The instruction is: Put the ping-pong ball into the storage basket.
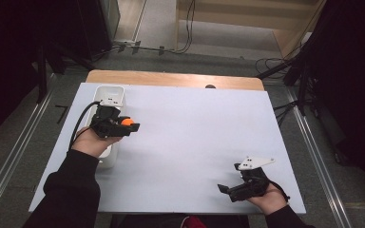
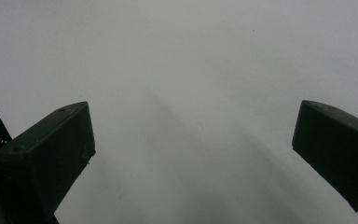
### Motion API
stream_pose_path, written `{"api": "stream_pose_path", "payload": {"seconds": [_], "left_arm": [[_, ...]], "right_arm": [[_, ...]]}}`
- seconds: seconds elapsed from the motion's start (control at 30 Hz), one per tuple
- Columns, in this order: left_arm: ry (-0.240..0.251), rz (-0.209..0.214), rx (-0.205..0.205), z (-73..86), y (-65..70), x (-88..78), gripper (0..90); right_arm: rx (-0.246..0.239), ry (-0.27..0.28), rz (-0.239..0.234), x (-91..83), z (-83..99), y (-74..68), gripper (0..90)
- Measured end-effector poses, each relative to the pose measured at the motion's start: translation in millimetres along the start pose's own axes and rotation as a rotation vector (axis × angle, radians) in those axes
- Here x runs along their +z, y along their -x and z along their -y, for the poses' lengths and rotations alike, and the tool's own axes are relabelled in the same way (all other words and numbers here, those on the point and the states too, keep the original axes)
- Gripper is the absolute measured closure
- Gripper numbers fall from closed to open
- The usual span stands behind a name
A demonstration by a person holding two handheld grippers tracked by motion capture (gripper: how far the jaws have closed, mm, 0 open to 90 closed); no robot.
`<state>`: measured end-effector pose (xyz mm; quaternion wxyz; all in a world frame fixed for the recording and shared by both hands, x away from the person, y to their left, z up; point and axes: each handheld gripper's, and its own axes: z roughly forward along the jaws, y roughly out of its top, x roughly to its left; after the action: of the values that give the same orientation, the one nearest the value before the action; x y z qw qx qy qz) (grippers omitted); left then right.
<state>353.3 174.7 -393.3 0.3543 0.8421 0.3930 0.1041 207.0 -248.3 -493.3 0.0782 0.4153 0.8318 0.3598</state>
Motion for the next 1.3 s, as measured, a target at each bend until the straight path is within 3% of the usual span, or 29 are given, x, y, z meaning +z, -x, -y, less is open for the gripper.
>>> {"api": "stream_pose_path", "payload": {"seconds": [1.03, 1.3], "left_arm": [[0.014, -0.074, -0.06, 3.9, -26.0, -20.5, 50.5], [0.013, -0.099, -0.076, 7.3, -35.6, -24.0, 50.5]], "right_arm": [[-0.007, -0.009, -0.005, 0.6, 0.6, -0.8, 0.0], [-0.01, 0.015, 0.003, -1.4, 0.1, 0.3, 0.0]]}}
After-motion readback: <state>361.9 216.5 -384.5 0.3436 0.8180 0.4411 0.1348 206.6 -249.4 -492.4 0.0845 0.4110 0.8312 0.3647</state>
